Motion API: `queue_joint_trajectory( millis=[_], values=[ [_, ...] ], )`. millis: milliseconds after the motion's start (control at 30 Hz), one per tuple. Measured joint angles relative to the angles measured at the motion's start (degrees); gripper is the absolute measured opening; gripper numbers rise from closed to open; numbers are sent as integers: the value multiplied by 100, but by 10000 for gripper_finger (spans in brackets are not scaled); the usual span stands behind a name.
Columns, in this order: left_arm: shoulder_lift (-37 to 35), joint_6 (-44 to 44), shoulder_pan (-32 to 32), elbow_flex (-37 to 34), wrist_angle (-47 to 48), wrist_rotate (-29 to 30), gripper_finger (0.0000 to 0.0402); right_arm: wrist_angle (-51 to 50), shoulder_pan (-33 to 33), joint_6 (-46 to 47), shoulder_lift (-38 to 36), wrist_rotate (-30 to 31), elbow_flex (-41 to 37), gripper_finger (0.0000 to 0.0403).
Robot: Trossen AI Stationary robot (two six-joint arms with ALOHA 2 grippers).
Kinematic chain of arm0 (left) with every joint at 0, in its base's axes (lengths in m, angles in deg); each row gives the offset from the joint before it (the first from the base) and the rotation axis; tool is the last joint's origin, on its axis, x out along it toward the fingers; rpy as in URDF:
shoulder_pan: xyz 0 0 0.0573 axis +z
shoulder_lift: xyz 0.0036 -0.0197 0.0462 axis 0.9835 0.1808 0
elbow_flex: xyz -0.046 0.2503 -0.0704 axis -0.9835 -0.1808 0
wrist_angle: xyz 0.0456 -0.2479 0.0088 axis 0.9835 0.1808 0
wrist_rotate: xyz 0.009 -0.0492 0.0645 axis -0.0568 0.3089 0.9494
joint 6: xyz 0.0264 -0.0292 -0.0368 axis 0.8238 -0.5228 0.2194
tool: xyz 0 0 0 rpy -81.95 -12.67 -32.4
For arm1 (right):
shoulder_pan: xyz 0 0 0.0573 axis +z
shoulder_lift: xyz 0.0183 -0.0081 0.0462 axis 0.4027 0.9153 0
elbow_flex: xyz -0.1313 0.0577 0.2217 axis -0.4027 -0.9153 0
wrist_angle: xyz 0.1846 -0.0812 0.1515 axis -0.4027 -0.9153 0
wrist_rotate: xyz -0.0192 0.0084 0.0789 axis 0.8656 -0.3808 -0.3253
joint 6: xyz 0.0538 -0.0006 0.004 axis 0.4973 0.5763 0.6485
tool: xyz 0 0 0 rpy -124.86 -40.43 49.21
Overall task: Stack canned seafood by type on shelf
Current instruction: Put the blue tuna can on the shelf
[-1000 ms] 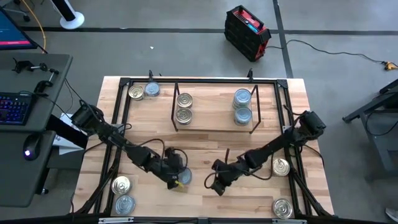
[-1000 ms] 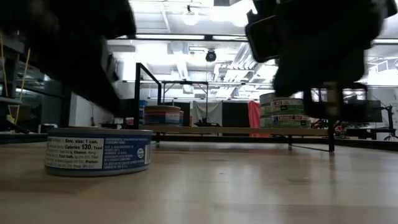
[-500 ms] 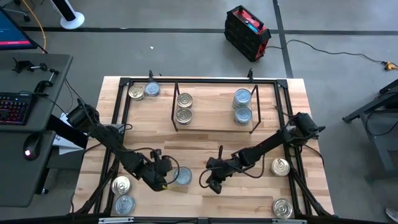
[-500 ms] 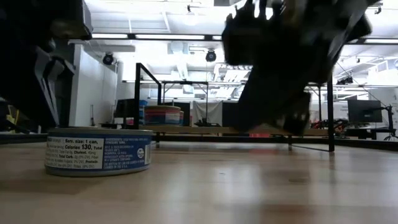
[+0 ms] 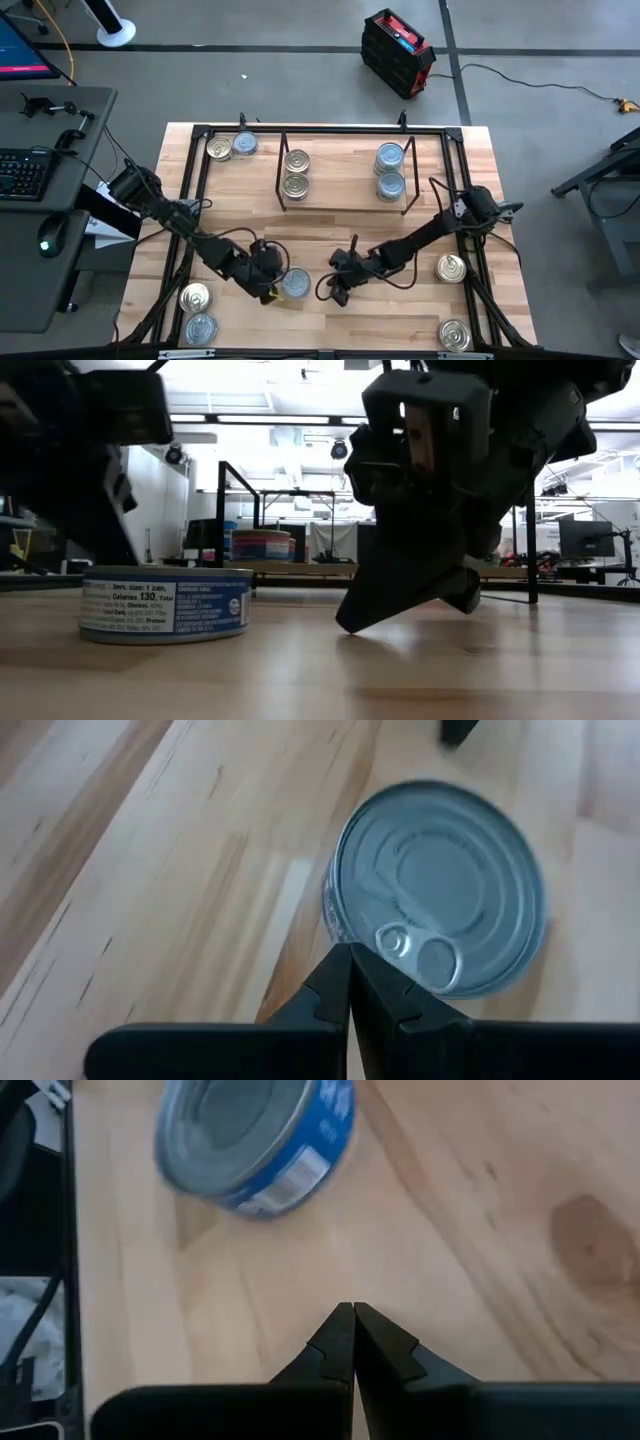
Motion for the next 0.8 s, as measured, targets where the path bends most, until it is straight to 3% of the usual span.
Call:
queue_joint_trajectory(
  millis=[300, 633, 800],
  values=[
    [294, -90, 186, 88, -467, -276, 0, 61, -49, 24, 15, -11, 0, 0],
    [-491, 47, -32, 376, 1065, -145, 0, 142, 3, 73, 15, -37, 0, 0],
    [-399, -33, -446, 362, 1692, -225, 0, 177, 3, 93, 15, -35, 0, 0]
  ],
)
